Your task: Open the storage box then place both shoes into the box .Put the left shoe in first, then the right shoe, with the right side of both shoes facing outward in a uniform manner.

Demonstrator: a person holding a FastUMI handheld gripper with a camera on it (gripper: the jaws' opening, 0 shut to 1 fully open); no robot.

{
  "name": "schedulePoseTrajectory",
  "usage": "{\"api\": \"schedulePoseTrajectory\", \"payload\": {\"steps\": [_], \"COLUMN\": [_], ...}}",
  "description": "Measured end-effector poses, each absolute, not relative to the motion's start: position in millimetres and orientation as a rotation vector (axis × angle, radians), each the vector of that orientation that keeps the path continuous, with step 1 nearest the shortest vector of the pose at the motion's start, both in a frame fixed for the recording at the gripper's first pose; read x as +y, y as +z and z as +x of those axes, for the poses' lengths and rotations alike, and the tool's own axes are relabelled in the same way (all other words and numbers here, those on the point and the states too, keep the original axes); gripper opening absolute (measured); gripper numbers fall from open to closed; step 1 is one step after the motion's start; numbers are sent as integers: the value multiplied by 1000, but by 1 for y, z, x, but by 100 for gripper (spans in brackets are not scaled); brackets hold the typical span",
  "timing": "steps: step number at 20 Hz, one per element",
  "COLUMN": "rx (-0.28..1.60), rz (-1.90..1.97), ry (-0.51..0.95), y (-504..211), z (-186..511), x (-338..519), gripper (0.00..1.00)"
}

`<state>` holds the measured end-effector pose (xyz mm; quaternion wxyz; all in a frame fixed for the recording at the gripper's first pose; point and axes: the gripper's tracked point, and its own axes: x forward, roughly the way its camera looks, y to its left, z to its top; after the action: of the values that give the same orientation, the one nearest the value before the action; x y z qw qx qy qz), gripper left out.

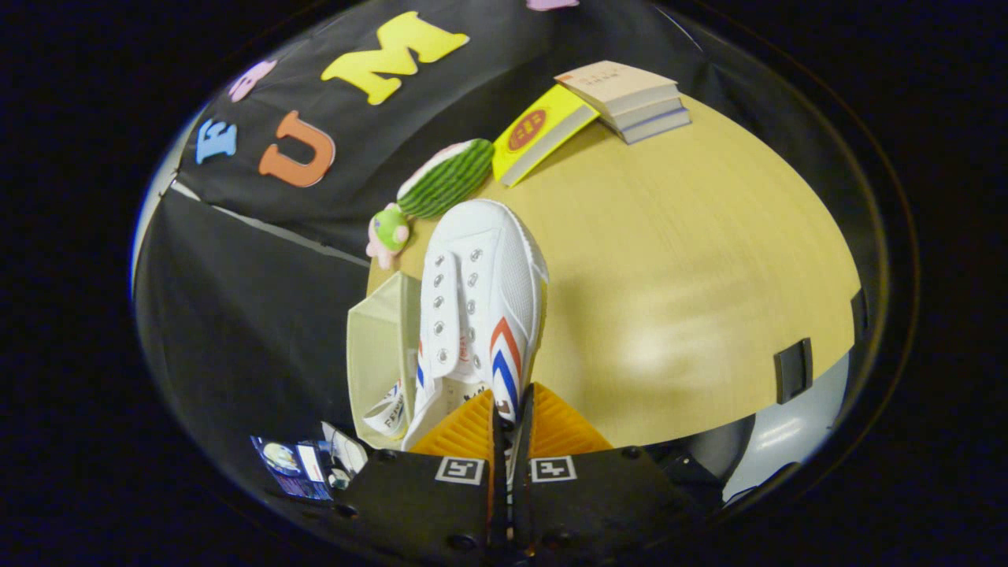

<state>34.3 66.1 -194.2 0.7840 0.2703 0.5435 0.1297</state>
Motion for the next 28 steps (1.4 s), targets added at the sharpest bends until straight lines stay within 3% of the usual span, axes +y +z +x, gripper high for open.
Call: {"api": "schedulePoseTrajectory", "payload": {"steps": [4,9,19,25,28], "rx": [1171,1242,1257,1197,1089], "rz": [536,451,384,356,367], "ry": [367,396,300,333,373], "y": [-165,-189,-227,-221,-198], "z": [21,5,14,24,42], "x": [151,221,241,243,248], "gripper": [8,8,9,35,42]}}
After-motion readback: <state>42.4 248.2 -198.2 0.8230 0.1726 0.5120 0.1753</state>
